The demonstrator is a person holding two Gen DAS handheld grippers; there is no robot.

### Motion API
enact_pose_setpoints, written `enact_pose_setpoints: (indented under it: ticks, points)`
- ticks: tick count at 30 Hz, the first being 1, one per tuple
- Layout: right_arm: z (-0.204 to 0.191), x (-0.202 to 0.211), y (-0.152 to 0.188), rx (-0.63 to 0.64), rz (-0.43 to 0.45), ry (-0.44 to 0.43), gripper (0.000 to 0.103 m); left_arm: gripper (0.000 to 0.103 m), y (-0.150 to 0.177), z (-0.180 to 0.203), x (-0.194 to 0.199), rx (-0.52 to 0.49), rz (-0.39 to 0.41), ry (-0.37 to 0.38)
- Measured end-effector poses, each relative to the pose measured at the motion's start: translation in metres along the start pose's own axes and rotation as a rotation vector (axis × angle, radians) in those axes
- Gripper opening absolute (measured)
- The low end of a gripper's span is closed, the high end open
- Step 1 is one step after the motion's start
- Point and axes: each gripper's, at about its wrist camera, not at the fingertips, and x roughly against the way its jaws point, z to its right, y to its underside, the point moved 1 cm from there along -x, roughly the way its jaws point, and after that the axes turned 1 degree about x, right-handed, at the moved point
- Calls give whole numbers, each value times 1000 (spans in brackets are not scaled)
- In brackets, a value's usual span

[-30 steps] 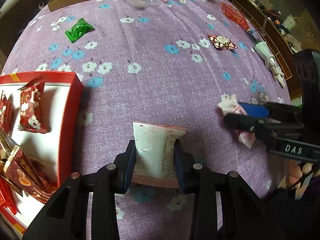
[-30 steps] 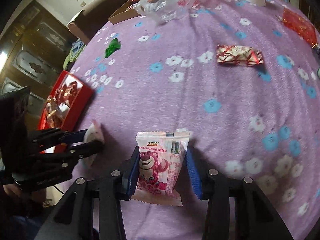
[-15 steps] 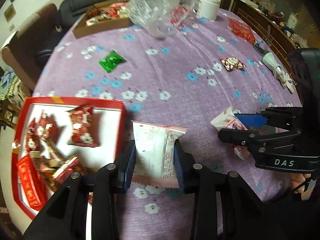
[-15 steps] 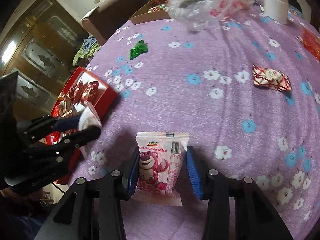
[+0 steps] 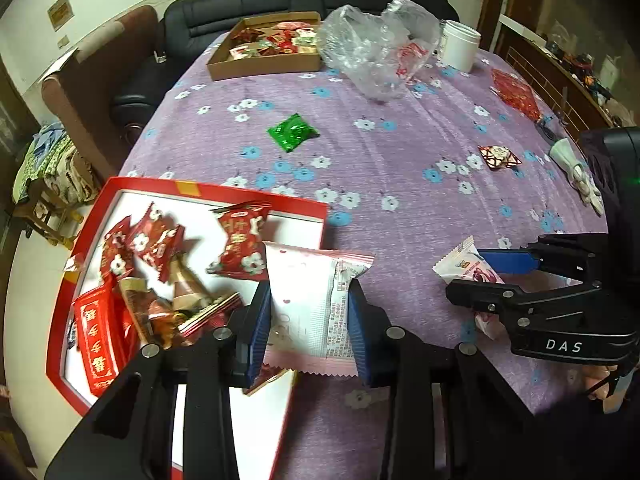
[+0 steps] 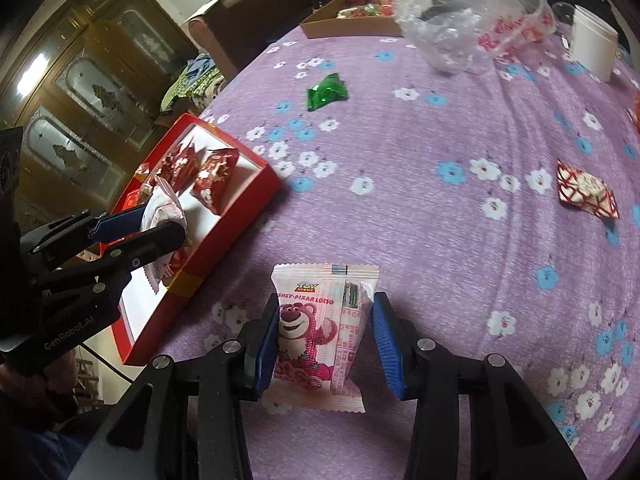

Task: Organize snacks
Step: 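Carry both packets onto the white tray and open both tools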

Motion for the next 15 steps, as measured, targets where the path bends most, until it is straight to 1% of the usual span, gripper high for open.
enact_pose_setpoints:
  ticks: [15]
  points:
    - [-41, -11, -20, 98, 9, -6, 44, 33, 6, -39, 9, 62, 30, -63]
